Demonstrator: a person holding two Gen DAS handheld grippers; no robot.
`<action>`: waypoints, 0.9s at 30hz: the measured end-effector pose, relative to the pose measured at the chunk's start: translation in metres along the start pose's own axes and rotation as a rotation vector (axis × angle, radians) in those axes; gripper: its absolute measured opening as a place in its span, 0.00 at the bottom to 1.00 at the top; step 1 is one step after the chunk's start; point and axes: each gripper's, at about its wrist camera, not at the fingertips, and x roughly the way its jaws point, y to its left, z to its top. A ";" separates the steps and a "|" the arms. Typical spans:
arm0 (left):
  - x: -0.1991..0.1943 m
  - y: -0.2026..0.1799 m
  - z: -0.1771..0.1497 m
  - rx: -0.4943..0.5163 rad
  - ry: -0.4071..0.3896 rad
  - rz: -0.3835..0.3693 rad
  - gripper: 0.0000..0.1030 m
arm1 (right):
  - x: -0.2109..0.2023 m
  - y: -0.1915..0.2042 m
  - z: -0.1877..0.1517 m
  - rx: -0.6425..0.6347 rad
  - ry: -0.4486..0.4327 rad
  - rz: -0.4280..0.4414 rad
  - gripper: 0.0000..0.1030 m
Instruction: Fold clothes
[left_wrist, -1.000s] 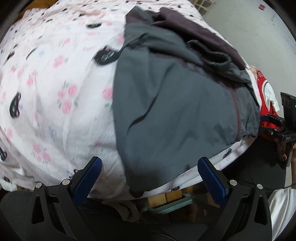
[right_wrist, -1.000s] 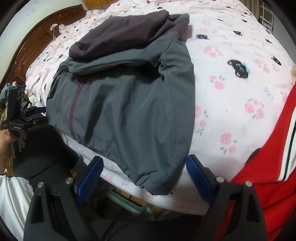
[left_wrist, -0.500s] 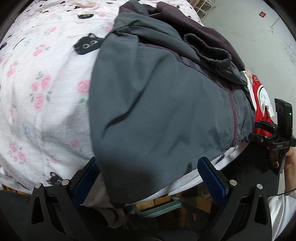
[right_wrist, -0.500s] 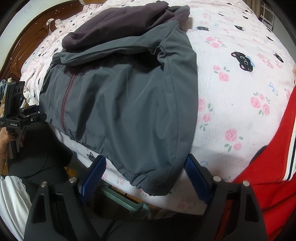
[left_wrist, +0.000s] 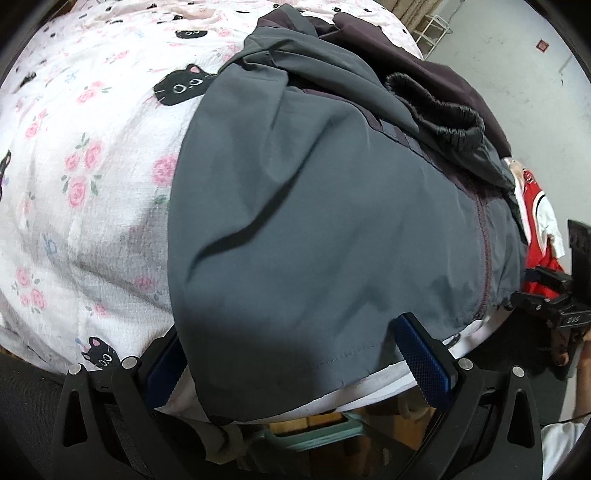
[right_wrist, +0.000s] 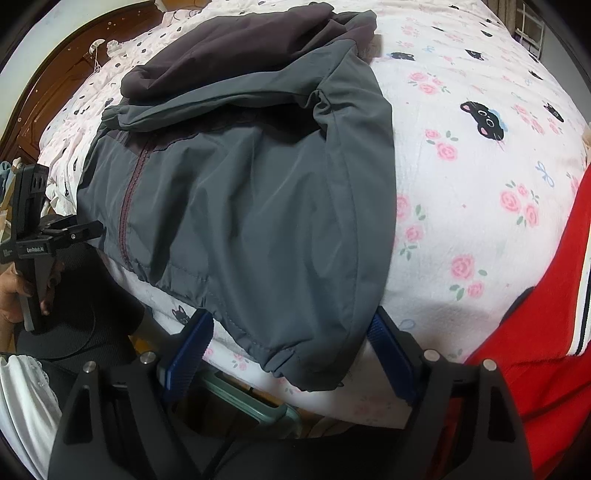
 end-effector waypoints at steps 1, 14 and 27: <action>0.000 -0.002 0.001 -0.005 0.007 -0.002 0.99 | 0.000 0.000 0.000 0.002 -0.001 0.004 0.84; -0.015 0.008 -0.005 -0.137 -0.033 -0.334 0.73 | 0.003 0.009 0.000 0.011 -0.010 0.040 0.82; -0.013 0.013 0.006 -0.118 -0.045 -0.363 0.09 | 0.002 -0.010 -0.001 0.106 0.012 0.087 0.65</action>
